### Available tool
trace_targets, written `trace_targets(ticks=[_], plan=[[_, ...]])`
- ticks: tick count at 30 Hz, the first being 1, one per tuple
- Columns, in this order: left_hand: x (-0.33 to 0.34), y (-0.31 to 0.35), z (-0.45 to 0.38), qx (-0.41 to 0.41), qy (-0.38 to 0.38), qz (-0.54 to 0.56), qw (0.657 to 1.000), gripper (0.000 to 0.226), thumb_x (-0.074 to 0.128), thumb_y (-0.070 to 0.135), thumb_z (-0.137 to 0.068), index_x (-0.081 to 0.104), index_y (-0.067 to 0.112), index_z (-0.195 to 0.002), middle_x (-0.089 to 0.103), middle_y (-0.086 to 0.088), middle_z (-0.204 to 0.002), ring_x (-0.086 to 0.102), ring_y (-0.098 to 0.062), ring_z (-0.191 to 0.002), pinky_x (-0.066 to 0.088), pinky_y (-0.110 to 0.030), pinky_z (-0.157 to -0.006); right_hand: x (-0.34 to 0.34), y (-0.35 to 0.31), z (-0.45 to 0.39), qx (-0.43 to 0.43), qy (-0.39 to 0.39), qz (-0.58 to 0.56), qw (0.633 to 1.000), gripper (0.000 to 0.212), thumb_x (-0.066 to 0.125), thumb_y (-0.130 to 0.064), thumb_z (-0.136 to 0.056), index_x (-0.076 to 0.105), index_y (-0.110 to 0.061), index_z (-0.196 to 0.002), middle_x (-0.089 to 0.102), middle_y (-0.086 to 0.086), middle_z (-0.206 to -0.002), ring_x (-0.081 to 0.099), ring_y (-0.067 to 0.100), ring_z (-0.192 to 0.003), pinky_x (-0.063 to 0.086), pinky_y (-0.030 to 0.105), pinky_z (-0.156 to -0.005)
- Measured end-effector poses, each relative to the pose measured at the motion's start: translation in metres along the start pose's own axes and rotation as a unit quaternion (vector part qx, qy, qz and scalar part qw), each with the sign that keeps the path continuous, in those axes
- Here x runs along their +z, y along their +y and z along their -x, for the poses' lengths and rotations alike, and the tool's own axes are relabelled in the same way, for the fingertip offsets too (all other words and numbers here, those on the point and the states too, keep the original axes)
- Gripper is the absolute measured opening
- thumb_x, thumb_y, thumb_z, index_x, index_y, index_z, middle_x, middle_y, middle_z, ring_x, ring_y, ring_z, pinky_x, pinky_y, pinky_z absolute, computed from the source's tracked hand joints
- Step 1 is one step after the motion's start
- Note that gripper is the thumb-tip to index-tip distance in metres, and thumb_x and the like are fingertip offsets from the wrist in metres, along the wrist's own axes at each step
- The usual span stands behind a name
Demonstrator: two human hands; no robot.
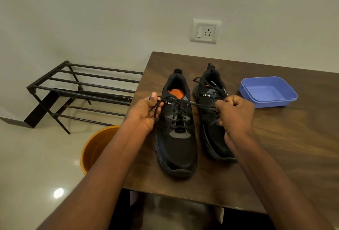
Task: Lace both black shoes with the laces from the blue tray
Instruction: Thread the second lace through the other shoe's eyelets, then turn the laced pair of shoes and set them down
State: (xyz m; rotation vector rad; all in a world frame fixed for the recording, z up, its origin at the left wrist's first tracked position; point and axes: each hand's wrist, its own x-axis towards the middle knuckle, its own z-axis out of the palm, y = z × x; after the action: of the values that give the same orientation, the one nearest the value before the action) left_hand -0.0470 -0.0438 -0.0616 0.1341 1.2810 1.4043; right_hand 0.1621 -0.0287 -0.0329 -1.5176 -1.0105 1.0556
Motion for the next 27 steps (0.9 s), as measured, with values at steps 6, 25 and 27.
trace_targets(ticks=[6, 25, 27], plan=[[-0.016, -0.007, 0.008, 0.125, 0.085, -0.19, 0.97, 0.018, 0.073, 0.034, -0.095, 0.068, 0.017, -0.099, 0.07, -0.001, -0.088, 0.062, -0.011, -0.076, 0.049, -0.024, -0.063, -0.024, -0.003, 0.001, -0.123, -0.048, 0.155, 0.979, 0.018, 0.066, -0.002, -0.091, 0.064, -0.02, -0.091, 0.066, -0.003, -0.093, 0.062, 0.011, -0.081, 0.052, 0.024, -0.068], [0.001, -0.042, 0.049, 0.332, 0.097, -0.581, 0.737, 0.07, 0.057, 0.071, -0.09, 0.052, 0.021, -0.14, 0.054, -0.004, -0.137, 0.052, -0.023, -0.13, 0.051, -0.046, -0.105, -0.038, 0.028, 0.031, -0.205, 0.02, 0.383, 0.901, 0.052, 0.065, -0.043, -0.094, 0.051, -0.021, -0.139, 0.05, 0.005, -0.14, 0.049, 0.027, -0.129, 0.046, 0.047, -0.103], [0.014, -0.015, 0.053, 0.418, 0.074, -0.562, 0.711, 0.054, 0.054, 0.058, -0.099, 0.054, 0.022, -0.139, 0.052, -0.004, -0.141, 0.048, -0.022, -0.133, 0.048, -0.046, -0.108, -0.029, 0.018, 0.052, -0.29, 0.057, 0.395, 0.87, 0.033, 0.063, -0.04, -0.095, 0.06, -0.024, -0.124, 0.054, 0.002, -0.131, 0.05, 0.022, -0.124, 0.043, 0.044, -0.102]])
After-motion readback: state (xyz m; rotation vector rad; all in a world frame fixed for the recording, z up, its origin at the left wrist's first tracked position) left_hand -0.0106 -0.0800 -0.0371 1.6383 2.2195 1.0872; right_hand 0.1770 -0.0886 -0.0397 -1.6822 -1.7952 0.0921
